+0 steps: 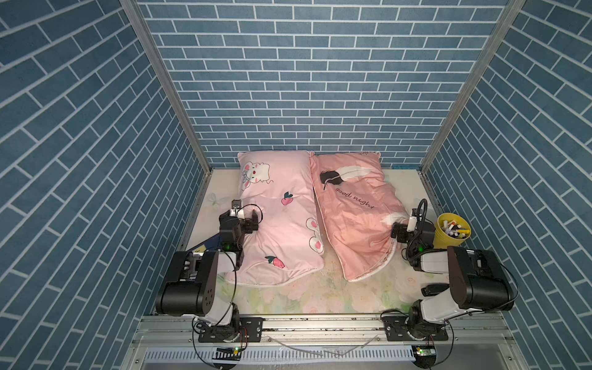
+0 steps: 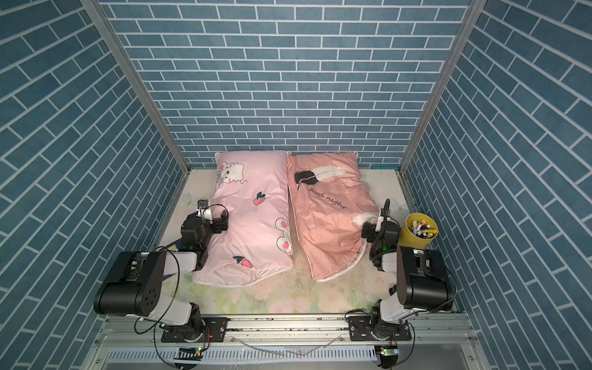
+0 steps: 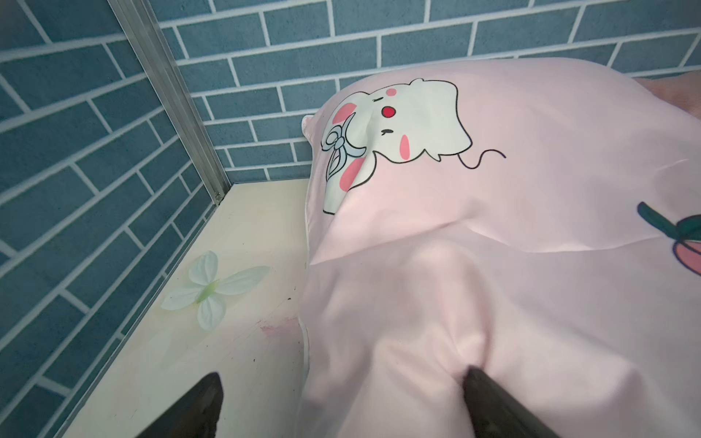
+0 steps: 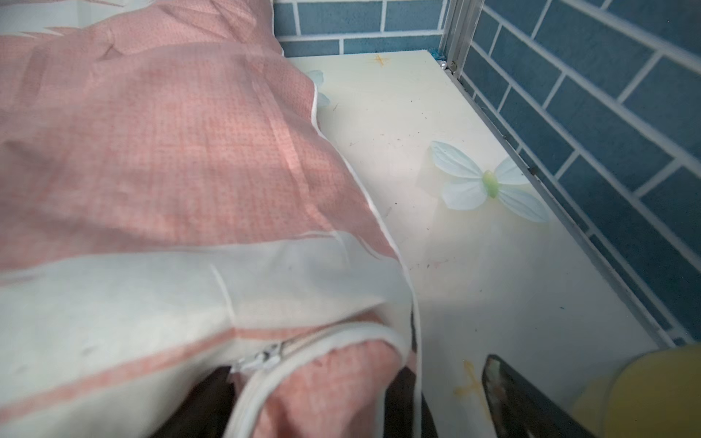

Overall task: Zip up pillowcases
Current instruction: Pick up the pillowcase from the center of the board.

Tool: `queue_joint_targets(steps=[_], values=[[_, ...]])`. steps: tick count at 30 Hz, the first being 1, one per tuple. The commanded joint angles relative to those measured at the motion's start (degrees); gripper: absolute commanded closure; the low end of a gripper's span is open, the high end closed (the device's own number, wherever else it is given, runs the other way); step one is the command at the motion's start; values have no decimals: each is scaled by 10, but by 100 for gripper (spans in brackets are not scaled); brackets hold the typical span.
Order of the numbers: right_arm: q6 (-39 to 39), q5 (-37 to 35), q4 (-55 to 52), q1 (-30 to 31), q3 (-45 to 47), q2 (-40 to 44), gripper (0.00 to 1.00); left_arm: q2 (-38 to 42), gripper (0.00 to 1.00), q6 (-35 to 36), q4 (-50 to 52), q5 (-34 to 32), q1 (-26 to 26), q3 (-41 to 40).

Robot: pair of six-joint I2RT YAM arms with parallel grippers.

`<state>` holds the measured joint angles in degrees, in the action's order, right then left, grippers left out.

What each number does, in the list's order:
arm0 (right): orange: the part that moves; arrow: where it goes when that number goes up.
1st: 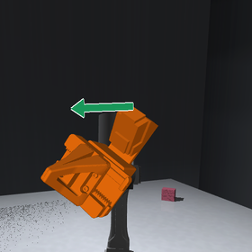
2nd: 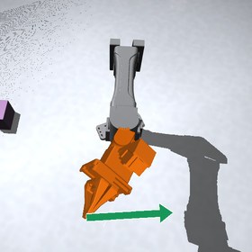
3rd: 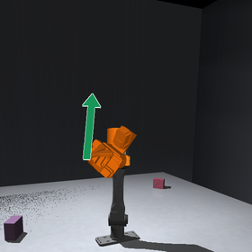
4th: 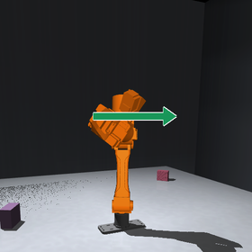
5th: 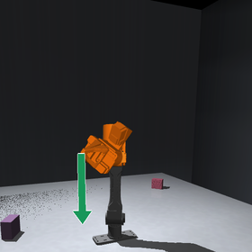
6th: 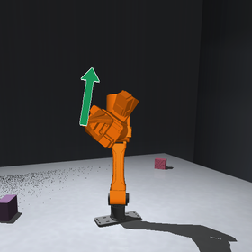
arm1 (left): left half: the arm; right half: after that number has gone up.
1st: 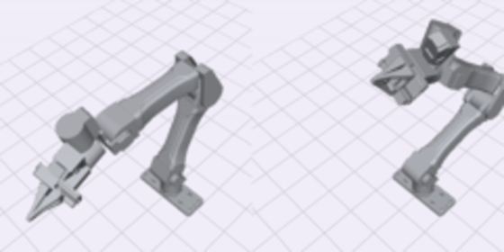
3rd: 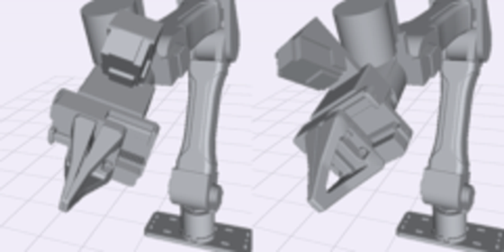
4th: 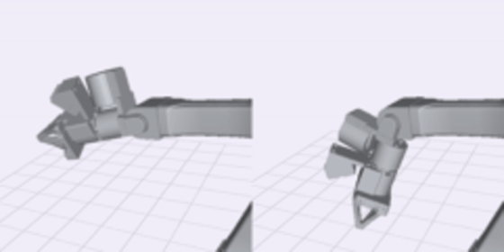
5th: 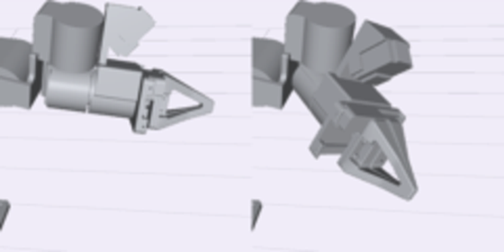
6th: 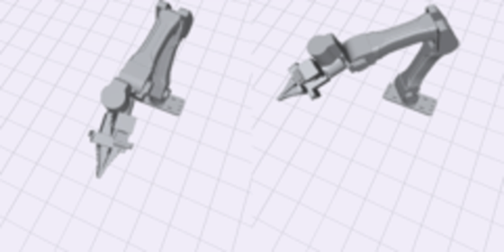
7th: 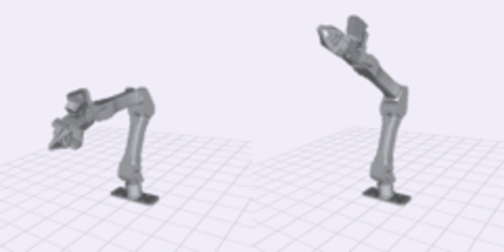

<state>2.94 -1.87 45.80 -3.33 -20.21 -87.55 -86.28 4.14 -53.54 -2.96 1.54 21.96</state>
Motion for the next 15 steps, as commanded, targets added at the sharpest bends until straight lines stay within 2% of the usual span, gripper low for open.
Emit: queue_joint_targets(steps=[1,15], values=[[-6,17,29,7,-26,-4,1,-15,0,8,36,3,3,1],[-5,21,23,6,-29,-6,1,-15,0,7,37,5,3,2]])
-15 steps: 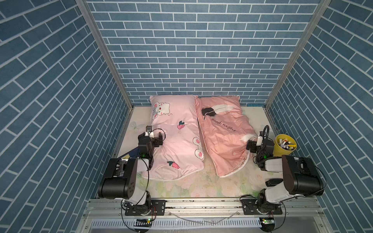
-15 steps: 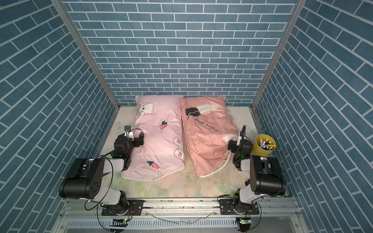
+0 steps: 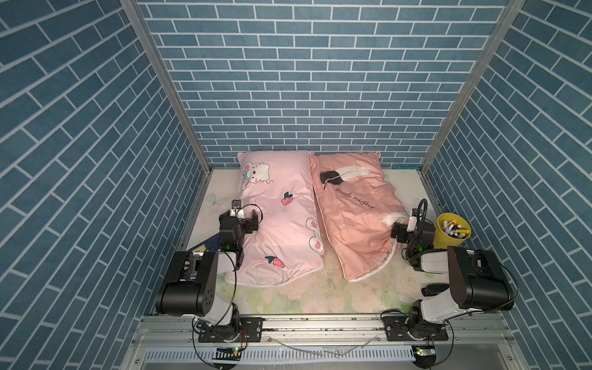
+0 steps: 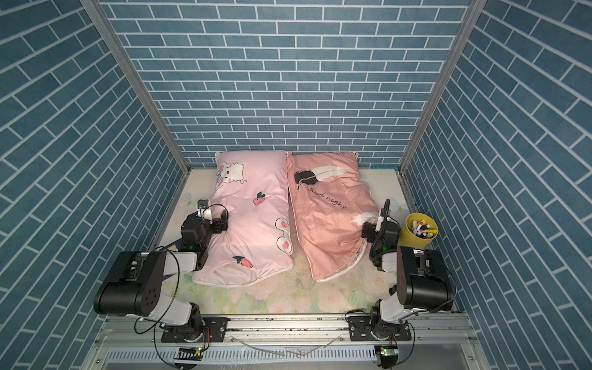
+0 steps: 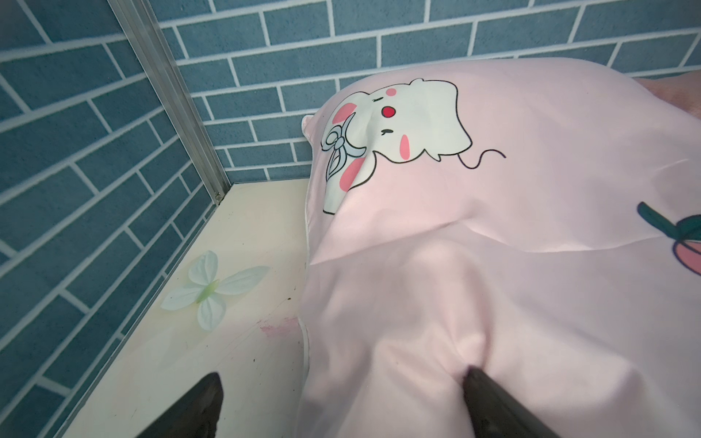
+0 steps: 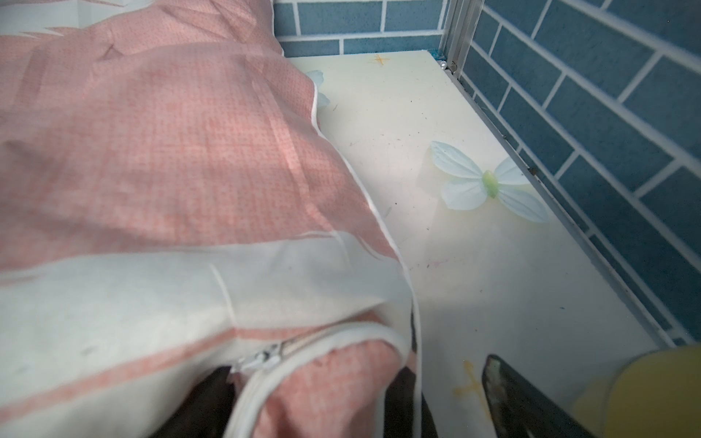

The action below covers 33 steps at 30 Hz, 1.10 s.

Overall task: Zip up pillowcases
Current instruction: Pick up the pillowcase from the center of the board.

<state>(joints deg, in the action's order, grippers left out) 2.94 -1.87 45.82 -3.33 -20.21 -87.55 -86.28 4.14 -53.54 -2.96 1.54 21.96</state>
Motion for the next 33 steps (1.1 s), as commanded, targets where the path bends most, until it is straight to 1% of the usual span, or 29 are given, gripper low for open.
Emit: queue_joint_targets(steps=[1,8,10,12,13,14,17,18,19,21,22,23,24,25,28,31,33], values=[[-5,21,23,6,-29,-6,1,-15,0,7,37,5,3,3],[0,29,19,2,-32,-7,1,-16,0,6,41,7,2,4],[0,27,24,0,-29,-5,3,-15,0,7,42,4,2,7],[9,6,-4,1,-33,21,4,33,0,3,124,-7,2,34],[8,5,-56,1,-45,54,4,74,0,-4,198,-27,2,57],[13,4,-132,0,-67,91,4,114,0,-13,240,-56,4,69],[55,15,-356,2,-145,180,4,243,0,-61,319,-117,17,92],[68,18,-397,1,-158,201,5,269,0,-76,350,-124,24,105],[78,22,-439,1,-170,224,6,289,0,-83,401,-137,38,127],[87,43,-511,2,-190,260,6,303,0,-94,514,-184,86,177],[86,64,-550,2,-201,277,6,302,0,-98,574,-204,118,208],[82,102,-584,3,-212,293,5,296,0,-104,631,-223,153,235],[82,127,-606,3,-216,309,3,290,0,-116,679,-233,181,257],[87,151,-622,3,-218,329,1,283,0,-131,725,-228,210,280],[109,226,-659,3,-233,368,1,257,0,-168,817,-189,291,324],[126,314,-713,13,-269,353,6,234,0,-214,869,-136,349,349],[141,373,-726,34,-277,338,10,216,1,-247,893,-101,372,361]])
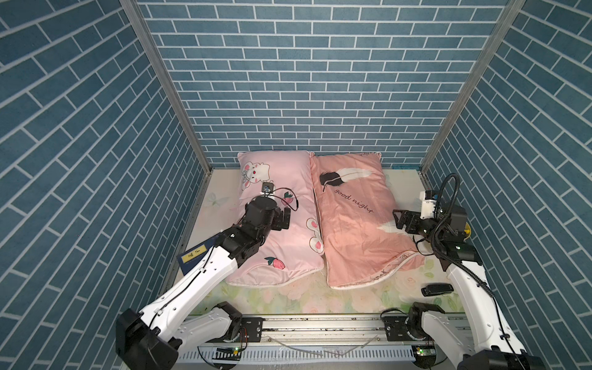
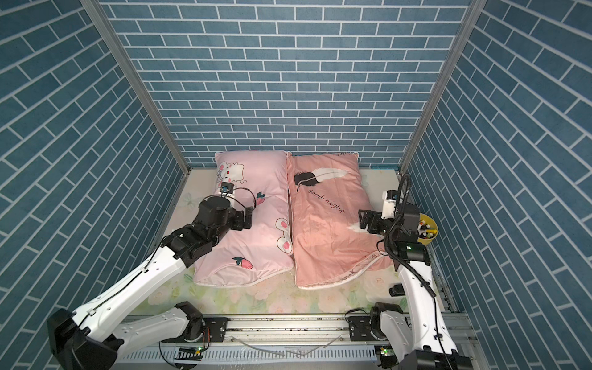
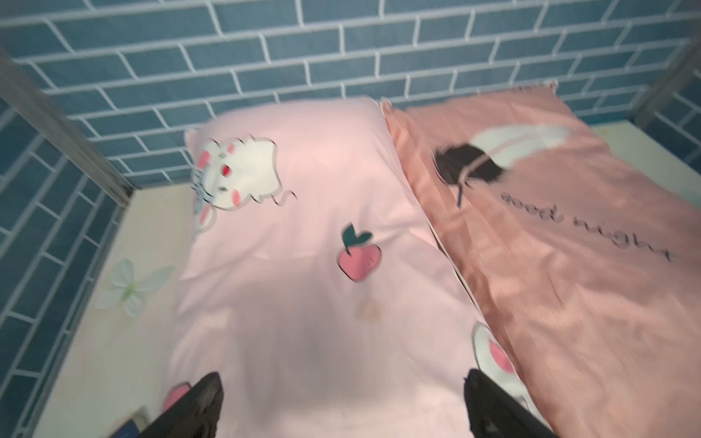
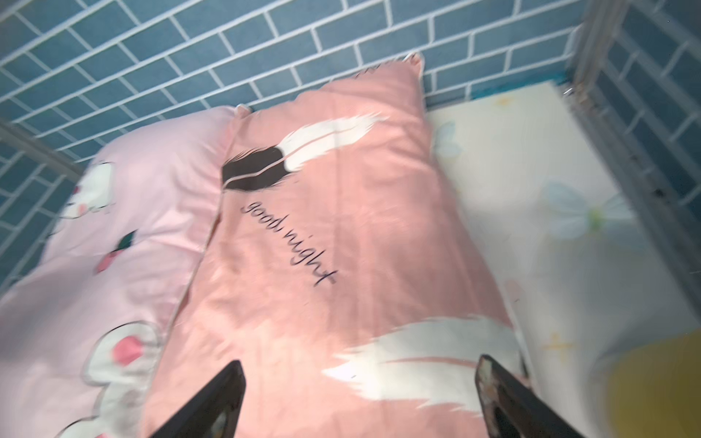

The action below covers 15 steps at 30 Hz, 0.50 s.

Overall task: Zip up pillowcases
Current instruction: Pick up the pillowcase from the center of the board.

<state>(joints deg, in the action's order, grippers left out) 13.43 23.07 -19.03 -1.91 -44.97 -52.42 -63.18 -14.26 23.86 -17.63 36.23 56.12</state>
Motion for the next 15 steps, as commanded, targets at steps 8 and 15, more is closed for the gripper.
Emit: queue_joint_targets(steps=[8,15], values=[[104,158,19,218,-14,-89,16,-108,8,-116,74,199,46,3],[187,164,161,326,8,-178,21,-187,18,-170,-59,243,-4,-17]])
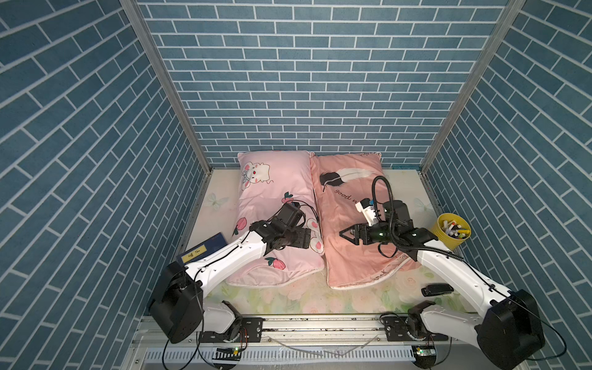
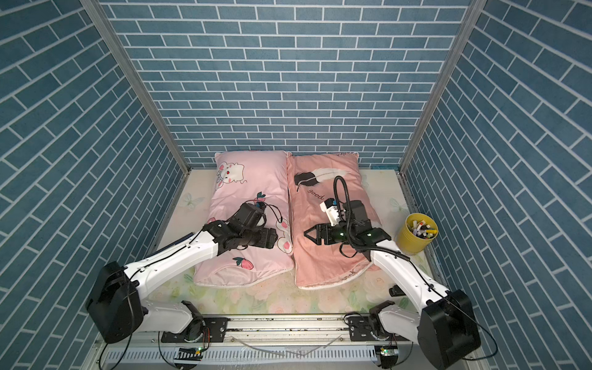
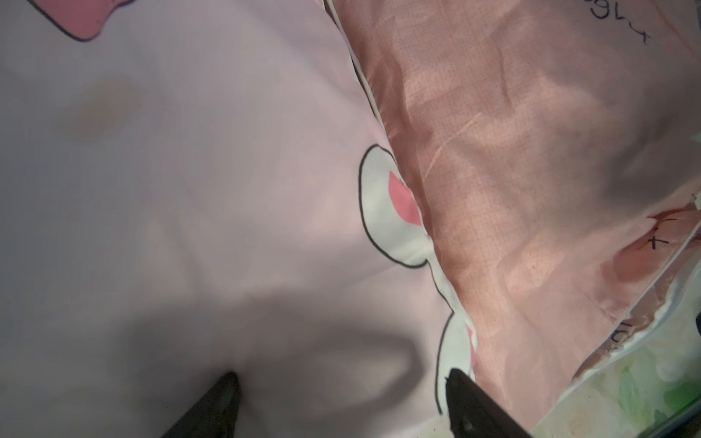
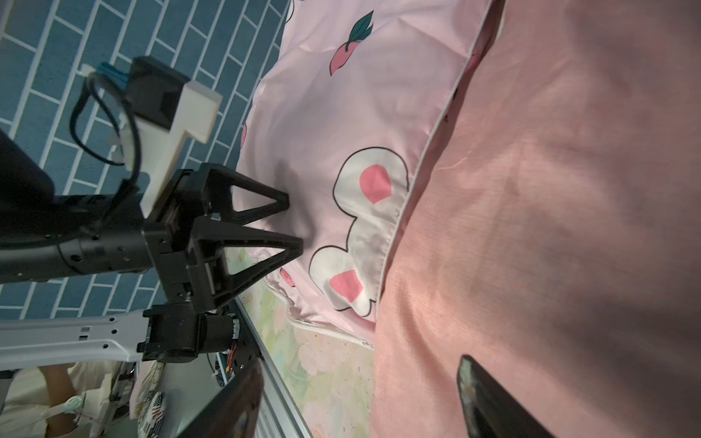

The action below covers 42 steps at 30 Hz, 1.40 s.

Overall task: Zip up pillowcases
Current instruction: Pick up the pillowcase from the center of the board.

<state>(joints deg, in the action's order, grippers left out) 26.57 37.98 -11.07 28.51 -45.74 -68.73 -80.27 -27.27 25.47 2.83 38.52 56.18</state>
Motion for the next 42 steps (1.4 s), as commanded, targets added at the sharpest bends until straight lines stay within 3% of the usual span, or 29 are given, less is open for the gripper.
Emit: queue_joint_targets(steps=[1,12,20,28,35,42], values=[[65,10,99,31,19,-25,22,-28,20,-56,-101,44,-36,-27],[123,17,228,116,19,-168,32,-65,22,-103,-167,9,-75,-60],[120,32,229,129,-13,-251,26,-83,22,-121,-206,12,-109,-89],[109,28,214,140,-12,-270,15,-87,22,-123,-216,15,-116,-93],[141,54,263,166,-17,-301,15,-83,21,-128,-223,10,-117,-95],[202,57,324,169,54,-250,18,-78,21,-126,-224,6,-117,-99]])
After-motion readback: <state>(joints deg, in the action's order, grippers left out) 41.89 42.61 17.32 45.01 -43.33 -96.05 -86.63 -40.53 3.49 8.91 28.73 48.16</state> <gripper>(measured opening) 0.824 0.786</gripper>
